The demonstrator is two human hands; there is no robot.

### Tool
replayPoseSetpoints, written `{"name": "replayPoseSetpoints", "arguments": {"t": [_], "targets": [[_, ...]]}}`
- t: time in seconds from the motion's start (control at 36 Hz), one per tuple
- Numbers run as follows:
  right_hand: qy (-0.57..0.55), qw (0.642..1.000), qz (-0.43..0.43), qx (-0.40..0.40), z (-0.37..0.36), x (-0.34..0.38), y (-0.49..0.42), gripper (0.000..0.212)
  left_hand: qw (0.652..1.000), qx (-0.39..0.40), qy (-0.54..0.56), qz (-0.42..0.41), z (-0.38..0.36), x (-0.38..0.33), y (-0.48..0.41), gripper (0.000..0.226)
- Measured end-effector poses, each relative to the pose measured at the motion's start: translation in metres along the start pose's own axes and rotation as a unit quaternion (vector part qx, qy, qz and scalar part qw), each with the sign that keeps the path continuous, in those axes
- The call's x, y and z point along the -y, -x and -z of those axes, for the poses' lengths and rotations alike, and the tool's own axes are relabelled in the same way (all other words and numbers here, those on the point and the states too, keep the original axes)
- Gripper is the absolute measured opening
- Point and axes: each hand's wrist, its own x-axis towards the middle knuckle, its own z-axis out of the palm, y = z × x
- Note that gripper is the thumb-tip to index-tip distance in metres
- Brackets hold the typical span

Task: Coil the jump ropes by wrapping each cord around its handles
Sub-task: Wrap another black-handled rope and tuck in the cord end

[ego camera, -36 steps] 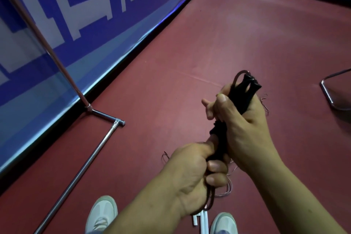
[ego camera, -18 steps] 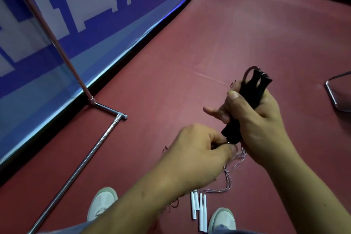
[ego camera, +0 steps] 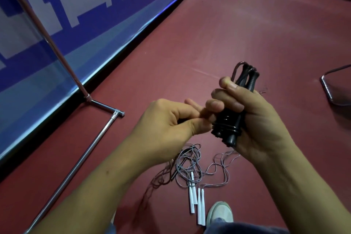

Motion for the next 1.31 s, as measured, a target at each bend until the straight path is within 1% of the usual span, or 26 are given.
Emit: {"name": "replayPoseSetpoints", "arguments": {"t": [0.11, 0.17, 0.22, 0.31, 0.39, 0.44, 0.47, 0.53, 0.56, 0.58, 0.61, 0.64, 0.67, 0.75, 0.78, 0.83, 0.89, 0.94, 0.97, 1.0, 1.06, 1.11, 1.14, 1.22, 1.25, 1.31], "targets": [[-0.054, 0.998, -0.01, -0.01, -0.006, -0.001, 0.002, 0.014, 0.999, 0.012, 0.02, 0.026, 0.003, -0.002, 0.001, 0.017], [-0.09, 0.996, -0.01, -0.013, -0.006, -0.002, 0.003, 0.01, 0.999, 0.017, 0.016, 0.026, 0.003, -0.003, 0.0, 0.019], [-0.12, 0.992, -0.011, -0.023, -0.005, -0.003, 0.002, 0.008, 0.999, 0.007, 0.021, 0.028, 0.002, -0.003, 0.0, 0.021], [-0.156, 0.987, -0.015, -0.031, -0.005, -0.004, 0.001, 0.01, 0.999, -0.017, 0.041, 0.03, -0.004, 0.001, 0.0, 0.023], [-0.17, 0.984, -0.022, -0.039, -0.004, -0.004, 0.001, 0.009, 0.996, -0.018, 0.078, 0.048, -0.012, 0.008, 0.0, 0.027], [-0.162, 0.985, -0.023, -0.049, -0.004, -0.004, 0.002, 0.009, 0.988, 0.009, 0.126, 0.093, -0.014, 0.01, 0.0, 0.033], [-0.158, 0.986, -0.023, -0.051, -0.004, -0.004, 0.003, 0.009, 0.979, 0.036, 0.164, 0.118, -0.015, 0.01, 0.001, 0.032], [-0.155, 0.987, -0.025, -0.044, -0.005, -0.004, 0.004, 0.011, 0.957, 0.09, 0.239, 0.14, -0.016, 0.007, 0.001, 0.021], [-0.157, 0.986, -0.024, -0.041, -0.005, -0.004, 0.005, 0.011, 0.952, 0.098, 0.255, 0.14, -0.017, 0.006, 0.001, 0.016], [-0.162, 0.986, -0.022, -0.04, -0.006, -0.004, 0.005, 0.011, 0.95, 0.089, 0.265, 0.14, -0.019, 0.006, 0.001, 0.019], [-0.17, 0.984, -0.02, -0.042, -0.006, -0.003, 0.005, 0.012, 0.949, 0.067, 0.273, 0.143, -0.02, 0.006, 0.0, 0.027], [-0.178, 0.983, -0.016, -0.046, -0.008, -0.002, 0.006, 0.013, 0.949, 0.037, 0.278, 0.147, -0.022, 0.007, 0.0, 0.035], [-0.188, 0.981, -0.011, -0.054, -0.009, -0.001, 0.005, 0.014, 0.95, 0.003, 0.278, 0.143, -0.025, 0.007, 0.0, 0.037], [-0.229, 0.967, 0.014, -0.109, -0.017, 0.0, 0.002, 0.009, 0.961, -0.109, 0.235, 0.096, -0.038, 0.005, 0.005, 0.018], [-0.237, 0.963, 0.023, -0.129, -0.02, 0.0, -0.001, 0.008, 0.965, -0.149, 0.203, 0.076, -0.044, 0.005, 0.007, 0.017], [-0.242, 0.954, 0.034, -0.175, -0.024, -0.001, -0.006, 0.015, 0.963, -0.227, 0.141, 0.035, -0.056, 0.006, 0.011, 0.02], [-0.227, 0.946, 0.042, -0.228, -0.024, -0.003, -0.011, 0.022, 0.96, -0.277, 0.03, -0.028, -0.064, 0.012, 0.013, 0.021], [-0.209, 0.941, 0.057, -0.26, -0.023, -0.003, -0.013, 0.024, 0.952, -0.279, -0.081, -0.098, -0.073, 0.015, 0.015, 0.015], [-0.197, 0.941, 0.067, -0.267, -0.021, -0.003, -0.013, 0.024, 0.952, -0.258, -0.109, -0.122, -0.076, 0.015, 0.017, 0.008], [-0.18, 0.942, 0.076, -0.271, -0.019, -0.003, -0.013, 0.025, 0.957, -0.227, -0.119, -0.135, -0.079, 0.013, 0.02, 0.006], [-0.13, 0.949, 0.093, -0.273, -0.017, -0.003, -0.012, 0.029, 0.974, -0.154, -0.104, -0.132, -0.082, 0.007, 0.025, 0.019], [-0.071, 0.953, 0.111, -0.271, -0.017, -0.004, -0.009, 0.036, 0.984, -0.112, -0.074, -0.116, -0.079, 0.001, 0.028, 0.015], [-0.046, 0.954, 0.121, -0.271, -0.017, -0.005, -0.007, 0.04, 0.986, -0.11, -0.063, -0.108, -0.078, -0.001, 0.029, 0.017], [0.028, 0.956, 0.142, -0.257, -0.022, -0.006, -0.002, 0.049, 0.985, -0.145, -0.057, -0.068, -0.077, -0.004, 0.028, 0.049], [0.055, 0.955, 0.146, -0.252, -0.023, -0.006, -0.001, 0.048, 0.983, -0.161, -0.064, -0.061, -0.079, -0.004, 0.027, 0.053], [0.087, 0.952, 0.155, -0.251, -0.024, -0.009, -0.002, 0.044, 0.979, -0.191, -0.053, -0.04, -0.084, -0.004, 0.026, 0.05]]}}
